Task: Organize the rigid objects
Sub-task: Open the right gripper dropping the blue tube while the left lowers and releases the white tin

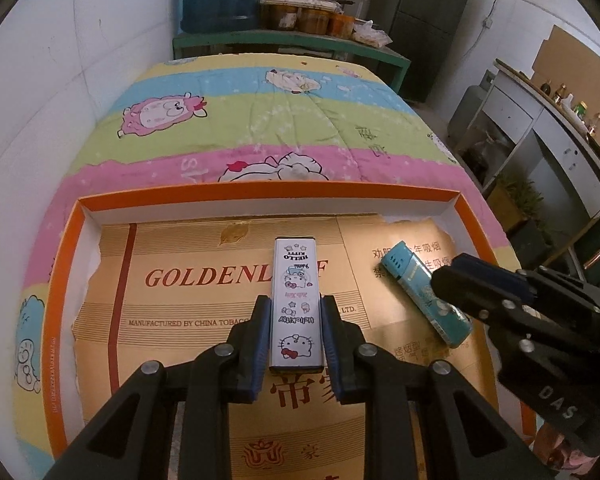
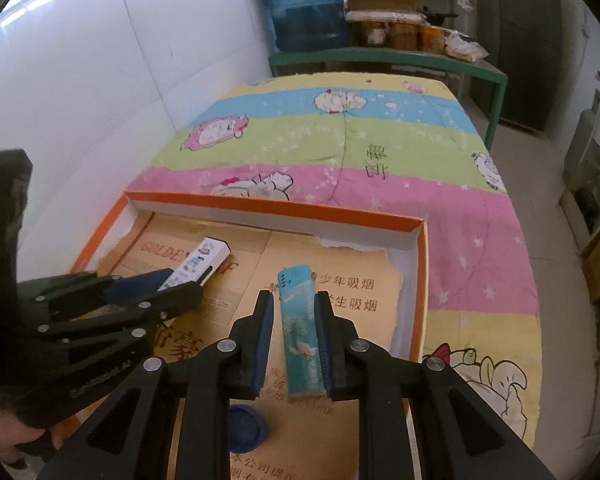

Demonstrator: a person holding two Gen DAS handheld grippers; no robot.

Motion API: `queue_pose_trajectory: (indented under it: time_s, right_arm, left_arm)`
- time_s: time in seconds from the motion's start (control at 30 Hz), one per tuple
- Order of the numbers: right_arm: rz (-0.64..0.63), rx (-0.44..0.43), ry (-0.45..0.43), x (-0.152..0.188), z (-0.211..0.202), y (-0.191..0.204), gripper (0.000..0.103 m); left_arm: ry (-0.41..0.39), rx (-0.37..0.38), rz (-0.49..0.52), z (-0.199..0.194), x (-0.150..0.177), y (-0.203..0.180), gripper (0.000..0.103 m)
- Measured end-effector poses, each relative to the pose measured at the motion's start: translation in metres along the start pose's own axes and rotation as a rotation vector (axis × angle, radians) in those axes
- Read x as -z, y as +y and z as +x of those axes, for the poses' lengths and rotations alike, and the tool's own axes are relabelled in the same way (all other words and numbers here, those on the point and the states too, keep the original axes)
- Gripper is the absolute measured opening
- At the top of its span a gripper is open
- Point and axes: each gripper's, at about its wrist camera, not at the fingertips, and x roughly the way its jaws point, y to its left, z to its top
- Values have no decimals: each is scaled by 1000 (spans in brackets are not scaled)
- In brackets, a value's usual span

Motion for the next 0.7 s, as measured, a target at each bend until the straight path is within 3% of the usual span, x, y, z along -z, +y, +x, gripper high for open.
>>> queue_pose_trajectory:
  time_s: [0.1,0.17,0.3,0.4,0.7]
  right_arm:
    - [14,9,-19,3,-9,-2,29]
    - [27,18,-32,5,-15,-4,40]
    - [56,20,-48,11,-26,-6,45]
    - [66,27,-51,14,-32,-3,49]
    - [56,81,-83,33,-64,15,49]
  left_arm:
    - [-3,16,-6,-3,0,0,28]
    - [-8,26,-9,-7,1,-1,33]
    - [-42,40,-8,-21,4,-4,50]
    - [-74,46,-6,-36,7,-6,51]
    - [-177,26,11,-90,29,-6,51]
